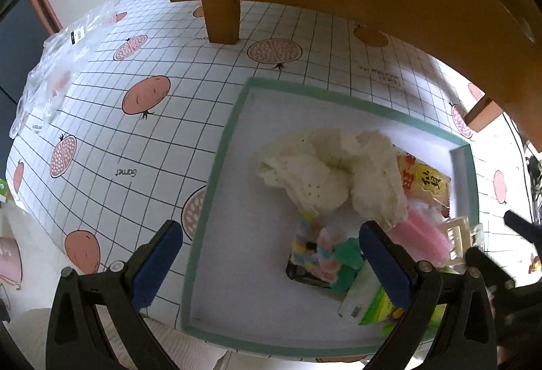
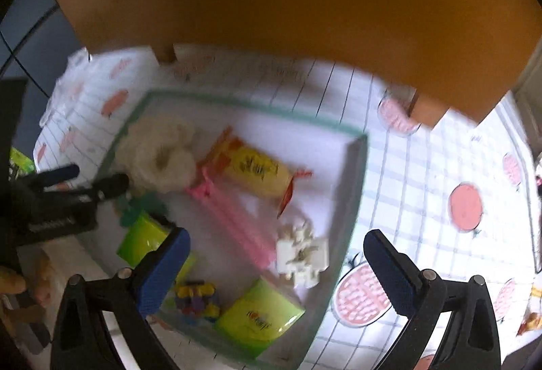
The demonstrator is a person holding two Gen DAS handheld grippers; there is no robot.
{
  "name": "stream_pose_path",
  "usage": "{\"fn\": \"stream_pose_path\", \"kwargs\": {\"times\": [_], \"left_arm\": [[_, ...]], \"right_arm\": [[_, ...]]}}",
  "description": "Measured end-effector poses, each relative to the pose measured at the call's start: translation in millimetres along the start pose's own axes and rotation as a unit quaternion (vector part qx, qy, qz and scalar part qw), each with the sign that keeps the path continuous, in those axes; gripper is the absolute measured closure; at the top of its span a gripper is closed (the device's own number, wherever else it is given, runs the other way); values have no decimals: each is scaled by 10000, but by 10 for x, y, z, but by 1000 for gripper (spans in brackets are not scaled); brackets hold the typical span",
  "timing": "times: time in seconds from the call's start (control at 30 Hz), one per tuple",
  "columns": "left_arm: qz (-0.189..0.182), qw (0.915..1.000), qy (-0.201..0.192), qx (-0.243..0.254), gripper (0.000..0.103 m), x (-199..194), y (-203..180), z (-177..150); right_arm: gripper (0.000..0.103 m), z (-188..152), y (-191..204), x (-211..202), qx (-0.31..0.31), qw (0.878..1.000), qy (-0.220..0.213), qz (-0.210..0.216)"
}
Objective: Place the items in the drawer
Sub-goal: 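Move both tools down over the white tray, then grasp the white lace cloth with the left tool while the right tool grasps the white hair clip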
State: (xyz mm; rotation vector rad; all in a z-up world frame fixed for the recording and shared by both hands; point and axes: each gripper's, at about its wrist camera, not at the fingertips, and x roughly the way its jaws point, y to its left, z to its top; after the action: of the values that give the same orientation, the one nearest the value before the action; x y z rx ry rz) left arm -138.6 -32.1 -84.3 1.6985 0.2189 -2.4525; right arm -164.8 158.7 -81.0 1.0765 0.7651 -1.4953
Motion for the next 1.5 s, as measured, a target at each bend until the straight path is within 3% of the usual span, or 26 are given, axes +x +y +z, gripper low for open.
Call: {"fn": "stream_pose_path", "kwargs": {"times": [0.13,0.37,0.77,0.9,1.3,1.43,1.5], "left_arm": [[31,9999,43,-105,0,-10,22,18],[65,9999,86,-76,0,14,-46,50],[-74,9998,-53,150,0,-36,-78,55],[-317,9994,-69,128,8,-28,-60,61],[-1605,9868,159,-117,8,9,-97,251],[-1576,9872,204,-133,8,90,-123,314],[-1711,9845,276,-271,18,166,-110,341]], "right_arm": [[0,-81,27,190,-2,9987,468,183],[1,-153,125,441,-255,9949,918,331],[19,-266,89,410,-450,9965,695,97],[28,-300,58,405,-497,9965,668,6],[39,-210,-61,300,-458,9971,572,198],[45,-208,-87,236,-486,9970,526,300],[48,-203,-70,241,-546,9968,481,341]]}}
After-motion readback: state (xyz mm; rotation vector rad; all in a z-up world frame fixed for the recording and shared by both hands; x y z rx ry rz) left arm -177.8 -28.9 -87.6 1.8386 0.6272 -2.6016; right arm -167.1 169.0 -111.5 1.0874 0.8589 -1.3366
